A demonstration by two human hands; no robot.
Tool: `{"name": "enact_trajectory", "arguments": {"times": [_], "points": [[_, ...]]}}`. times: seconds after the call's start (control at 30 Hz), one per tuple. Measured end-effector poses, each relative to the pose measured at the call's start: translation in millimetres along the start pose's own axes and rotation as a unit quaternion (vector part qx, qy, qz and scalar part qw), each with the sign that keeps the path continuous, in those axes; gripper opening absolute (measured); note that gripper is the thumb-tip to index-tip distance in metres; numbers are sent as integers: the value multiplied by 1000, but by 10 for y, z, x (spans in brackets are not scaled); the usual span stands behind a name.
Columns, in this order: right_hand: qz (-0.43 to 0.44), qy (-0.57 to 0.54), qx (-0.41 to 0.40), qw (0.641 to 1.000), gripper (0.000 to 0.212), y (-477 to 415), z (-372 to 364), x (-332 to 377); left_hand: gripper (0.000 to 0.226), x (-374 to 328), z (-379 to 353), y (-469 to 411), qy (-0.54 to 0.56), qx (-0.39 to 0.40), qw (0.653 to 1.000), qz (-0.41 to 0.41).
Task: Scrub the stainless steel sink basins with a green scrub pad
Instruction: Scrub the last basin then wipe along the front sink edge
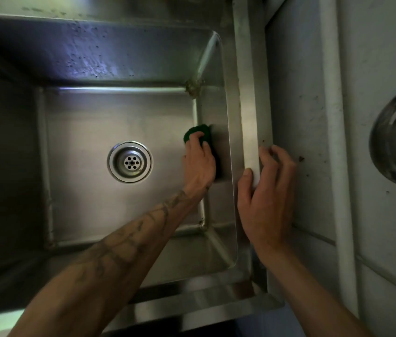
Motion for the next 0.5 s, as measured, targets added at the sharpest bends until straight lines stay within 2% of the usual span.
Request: {"name": "enact_trajectory", "arguments": {"times": [0.03,0.13,0.2,0.27,0.37,0.4,0.43,0.5], "points": [[-1,0,2,1000,44,-1,-4,0,36,-44,6,3,11,-4,1000,-14],[-5,4,3,1000,45,-12,-16,-9,32,-354,26,130,62,-36,986,-148],[-6,6,2,1000,46,-14,-9,-5,33,-424,35,191,74,-50,977,-192],[-8,6,3,1000,45,-20,3,7,36,-307,23,121,52,-33,986,-157],[-14,5,5,1000,45,-20,12,15,37,-37,10,-55,13,10,1000,-25],[-13,6,4,1000,45,-20,11,16,37,-33,11,-82,12,15,1000,-10],[-13,7,3,1000,45,-21,14,12,35,-104,10,-95,19,10,1000,-22],[-12,4,7,1000,45,-20,9,12,30,-360,32,-67,48,-23,994,-95]]}}
Point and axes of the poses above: each hand's wrist, its own y-axis away from the middle knuckle, its own z-axis out of the back of the hand, x = y × z, the point moved 6 cm from there along -y, towards the middle knuckle, and after that the axes turned 5 degrees about y, right-handed, at the moved point
